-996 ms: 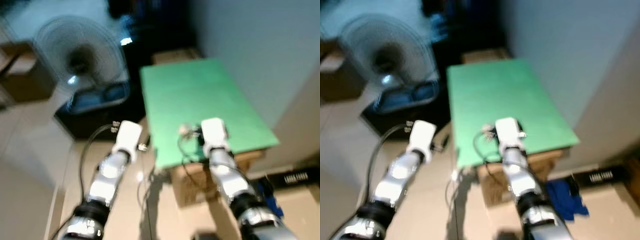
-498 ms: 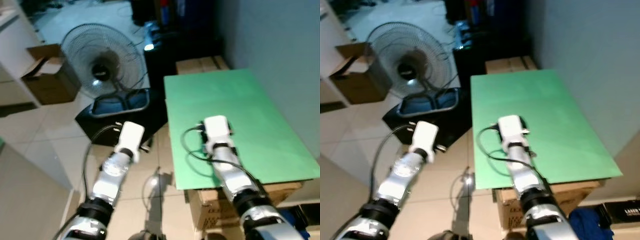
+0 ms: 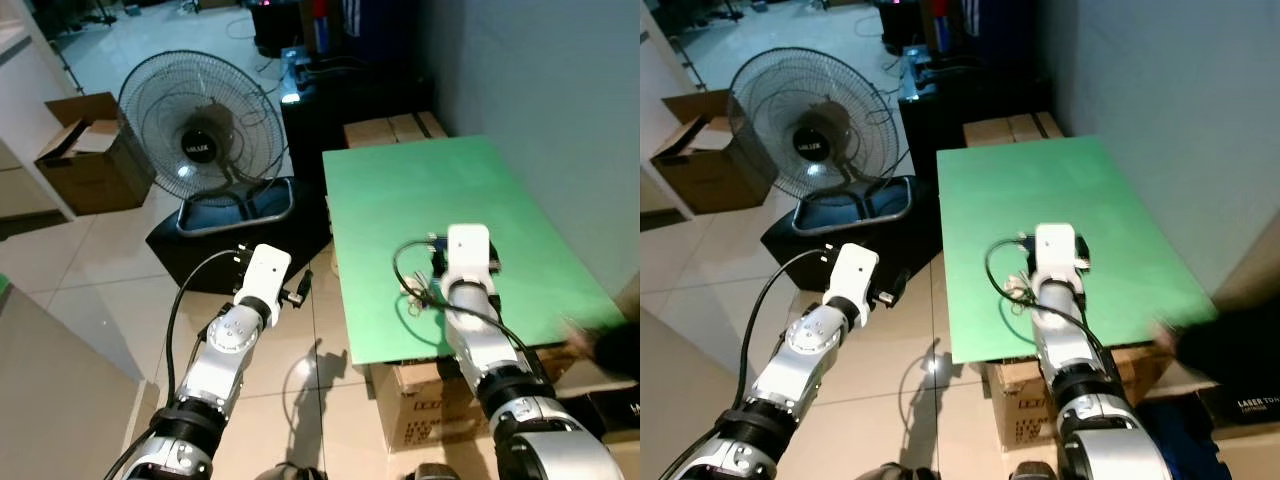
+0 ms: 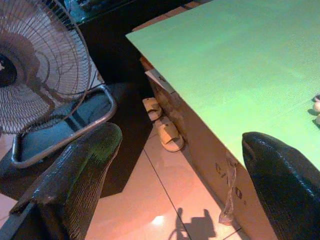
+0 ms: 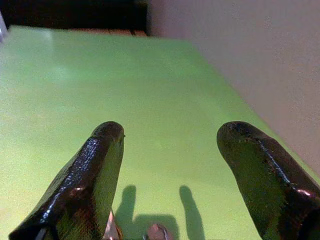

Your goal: Hang keys on a hook

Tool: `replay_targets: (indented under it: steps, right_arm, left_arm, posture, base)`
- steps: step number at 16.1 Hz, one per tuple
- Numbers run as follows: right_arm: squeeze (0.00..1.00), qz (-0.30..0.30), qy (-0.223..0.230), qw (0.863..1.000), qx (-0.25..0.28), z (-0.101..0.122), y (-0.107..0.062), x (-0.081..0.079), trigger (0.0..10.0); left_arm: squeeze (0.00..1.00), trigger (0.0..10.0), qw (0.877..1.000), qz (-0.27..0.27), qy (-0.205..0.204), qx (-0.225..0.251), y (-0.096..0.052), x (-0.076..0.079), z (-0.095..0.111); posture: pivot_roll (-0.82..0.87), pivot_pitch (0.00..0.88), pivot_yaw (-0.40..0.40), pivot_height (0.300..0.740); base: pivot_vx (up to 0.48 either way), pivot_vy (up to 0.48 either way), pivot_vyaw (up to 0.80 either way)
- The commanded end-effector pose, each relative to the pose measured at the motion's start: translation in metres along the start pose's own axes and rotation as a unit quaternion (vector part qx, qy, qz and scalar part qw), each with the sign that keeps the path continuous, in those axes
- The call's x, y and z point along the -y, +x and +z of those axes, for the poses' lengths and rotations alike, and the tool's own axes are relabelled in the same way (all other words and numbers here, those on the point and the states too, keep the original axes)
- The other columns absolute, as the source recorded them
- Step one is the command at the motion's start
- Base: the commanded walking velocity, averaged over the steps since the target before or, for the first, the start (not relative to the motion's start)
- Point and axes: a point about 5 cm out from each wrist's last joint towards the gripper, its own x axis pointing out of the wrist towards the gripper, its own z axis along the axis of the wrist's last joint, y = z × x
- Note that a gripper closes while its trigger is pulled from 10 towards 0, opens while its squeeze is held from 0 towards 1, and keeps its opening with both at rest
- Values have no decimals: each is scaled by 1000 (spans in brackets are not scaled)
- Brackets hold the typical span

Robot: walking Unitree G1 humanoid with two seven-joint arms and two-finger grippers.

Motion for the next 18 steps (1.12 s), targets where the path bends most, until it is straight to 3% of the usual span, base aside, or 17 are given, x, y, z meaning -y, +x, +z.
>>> replay_targets:
  steps: [1, 6, 7, 10, 12, 14, 16, 18]
  right_arm:
    - [0, 9, 10, 1000, 6, 8, 2, -7, 10000]
    - [0, 35, 2, 999, 15, 9, -1, -20, 10000]
    - [0, 77, -5, 996, 43, 13, -10, -35, 10000]
    - [0, 106, -11, 993, 58, 13, -18, -46, 10000]
    - [0, 163, -17, 982, 93, 25, -33, -79, 10000]
    - [0, 160, -18, 982, 99, 35, -28, -82, 10000]
    - [0, 121, -19, 988, 92, 44, -13, -67, 10000]
    - [0, 109, -20, 990, 89, 46, -8, -61, 10000]
  left_arm:
    - [0, 10000, 1000, 3, 7, -5, -3, -6, -2]
    - [0, 10000, 1000, 10, 8, -3, -5, -12, -1]
    - [0, 10000, 1000, 9, 7, -1, -5, -9, -1]
    - [0, 10000, 1000, 10, 5, -1, -4, -7, -1]
    - [0, 10000, 1000, 12, -2, 2, -2, -4, 1]
    - [0, 10000, 1000, 14, -3, 2, -3, -6, 0]
    - [0, 10000, 1000, 23, -6, 1, -9, -8, -2]
    - [0, 10000, 1000, 26, -7, 0, -12, -8, -4]
  posture:
    - [-177, 0, 159, 723]
    - [-172, 0, 150, 723]
    - [-178, 0, 143, 723]
    - [-186, 0, 137, 723]
    - [-183, 0, 131, 723]
    - [-176, 0, 128, 723]
    - [-158, 0, 113, 723]
    - [-146, 0, 105, 723]
  base:
    - [0, 0, 0]
    - [0, 0, 0]
    - [0, 0, 0]
    - [0, 0, 0]
    - [0, 0, 0]
    - [0, 0, 0]
    - [0, 0, 0]
    - [0, 0, 0]
